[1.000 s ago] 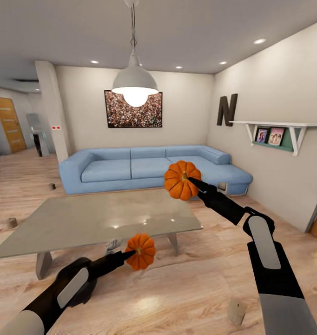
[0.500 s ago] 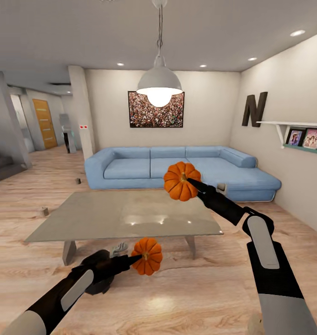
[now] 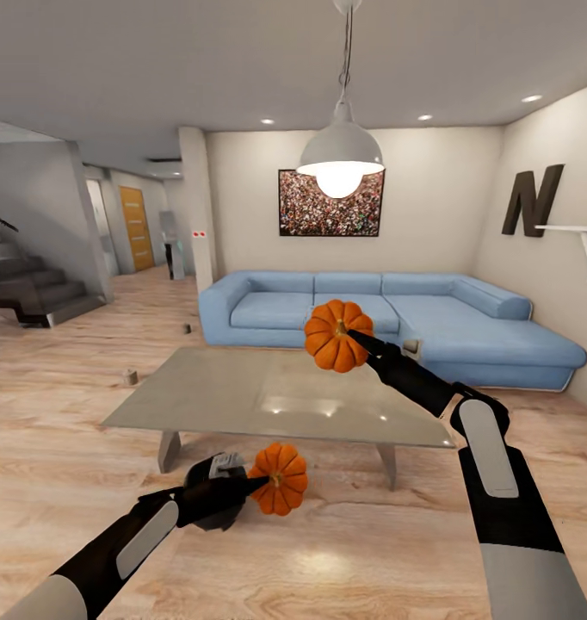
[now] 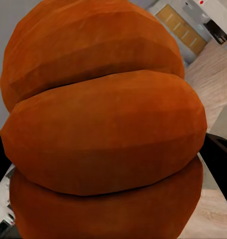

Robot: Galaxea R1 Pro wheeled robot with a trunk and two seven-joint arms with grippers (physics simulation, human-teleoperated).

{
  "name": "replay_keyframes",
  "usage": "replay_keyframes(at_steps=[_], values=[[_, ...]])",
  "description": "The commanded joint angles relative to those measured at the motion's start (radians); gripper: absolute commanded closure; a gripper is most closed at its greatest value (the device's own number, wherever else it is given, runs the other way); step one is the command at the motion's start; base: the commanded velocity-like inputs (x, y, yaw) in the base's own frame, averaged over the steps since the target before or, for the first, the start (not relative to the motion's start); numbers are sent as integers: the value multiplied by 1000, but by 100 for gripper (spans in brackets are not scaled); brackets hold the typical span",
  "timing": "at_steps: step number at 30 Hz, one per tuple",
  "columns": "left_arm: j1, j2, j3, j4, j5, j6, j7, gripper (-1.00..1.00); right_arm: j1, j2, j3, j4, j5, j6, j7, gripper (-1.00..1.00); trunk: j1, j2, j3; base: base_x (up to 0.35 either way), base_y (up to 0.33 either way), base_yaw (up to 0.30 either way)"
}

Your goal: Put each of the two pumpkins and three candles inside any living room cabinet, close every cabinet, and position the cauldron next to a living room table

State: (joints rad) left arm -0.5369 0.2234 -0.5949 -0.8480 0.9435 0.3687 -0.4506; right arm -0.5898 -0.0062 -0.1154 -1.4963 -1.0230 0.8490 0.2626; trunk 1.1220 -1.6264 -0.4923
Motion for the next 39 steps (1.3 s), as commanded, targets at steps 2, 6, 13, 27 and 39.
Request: replay_keyframes(at_steps=[2,6,13,27,39], values=[[-1,1,-3,0,12,6,1,100,-1,1,-2,-2,-6,7,4,100,0,-1,-1,0,0,281],[-1,1,-3,0,12,6,1,100,-1,1,-1,-2,-6,7,3,100,0,-1,-1,0,0,101],[-1,1,-8,-1,12,6,1,100,-1,2,-1,-3,-6,6,3,100,0,-1,-1,0,0,3],[0,2,-29,-23,11,6,1,100,-1,5,0,-2,-4,5,1,100,0,-1,-1,0,0,15],[-1,2,-29,-23,11,5,1,100,-1,6,0,-2,-4,5,1,100,0,-1,-1,0,0,266]])
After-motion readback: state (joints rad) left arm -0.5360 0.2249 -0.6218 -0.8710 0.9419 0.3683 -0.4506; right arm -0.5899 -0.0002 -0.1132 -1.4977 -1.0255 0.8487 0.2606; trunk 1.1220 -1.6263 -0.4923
